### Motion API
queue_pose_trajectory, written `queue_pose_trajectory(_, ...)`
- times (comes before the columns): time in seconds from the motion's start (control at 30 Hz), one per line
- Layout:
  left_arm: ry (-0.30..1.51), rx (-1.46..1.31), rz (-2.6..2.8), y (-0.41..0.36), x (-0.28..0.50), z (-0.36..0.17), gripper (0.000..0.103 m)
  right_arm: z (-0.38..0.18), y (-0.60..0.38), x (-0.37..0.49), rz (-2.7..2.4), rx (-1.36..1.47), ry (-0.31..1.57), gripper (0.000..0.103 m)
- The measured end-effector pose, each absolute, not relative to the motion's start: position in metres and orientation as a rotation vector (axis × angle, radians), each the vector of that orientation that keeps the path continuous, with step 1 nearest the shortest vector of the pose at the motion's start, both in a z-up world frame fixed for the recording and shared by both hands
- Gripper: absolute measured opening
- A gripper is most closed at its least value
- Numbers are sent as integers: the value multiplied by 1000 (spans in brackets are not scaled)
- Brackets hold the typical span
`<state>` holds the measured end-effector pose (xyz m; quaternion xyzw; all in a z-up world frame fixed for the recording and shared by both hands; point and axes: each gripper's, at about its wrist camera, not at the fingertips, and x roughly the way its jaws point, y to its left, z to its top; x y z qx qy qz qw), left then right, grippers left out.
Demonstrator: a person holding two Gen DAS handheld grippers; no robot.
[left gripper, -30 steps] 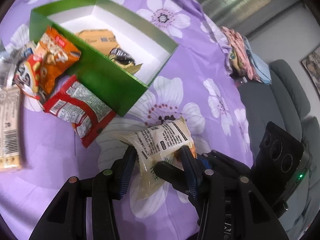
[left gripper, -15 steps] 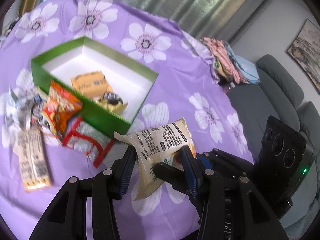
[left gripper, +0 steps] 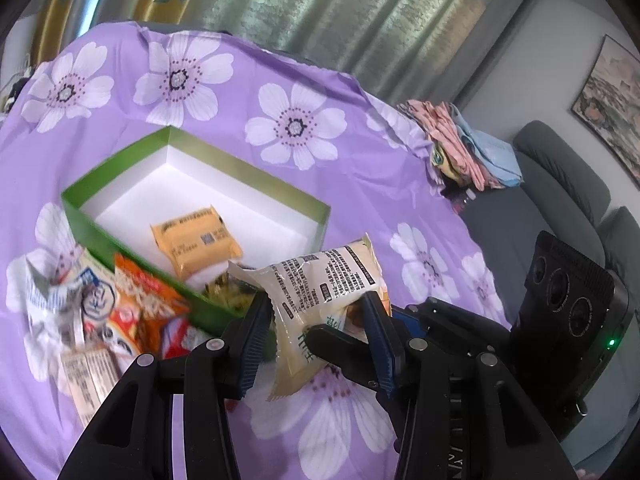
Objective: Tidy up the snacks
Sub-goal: 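Carry the white-and-green snack bag over the green box and lower it, then open the left tool to release the bag and withdraw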
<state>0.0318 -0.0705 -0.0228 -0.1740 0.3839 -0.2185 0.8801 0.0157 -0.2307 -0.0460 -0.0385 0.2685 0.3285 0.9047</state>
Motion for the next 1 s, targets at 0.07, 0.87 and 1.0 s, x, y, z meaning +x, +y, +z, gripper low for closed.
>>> queue_pose_trajectory(0.07,798,-360,-460,-68,42,-23,47,-44,-228,24,676,-81,548,36)
queue_pose_trajectory(0.87,947,-360,-402,-56,129,-72,71,-76,-205,117,548,-79,683,57)
queue_pose_trajectory(1.0,923,-367,-382,-48,126,-67,86,-71,-213,116,509,-64,649,68)
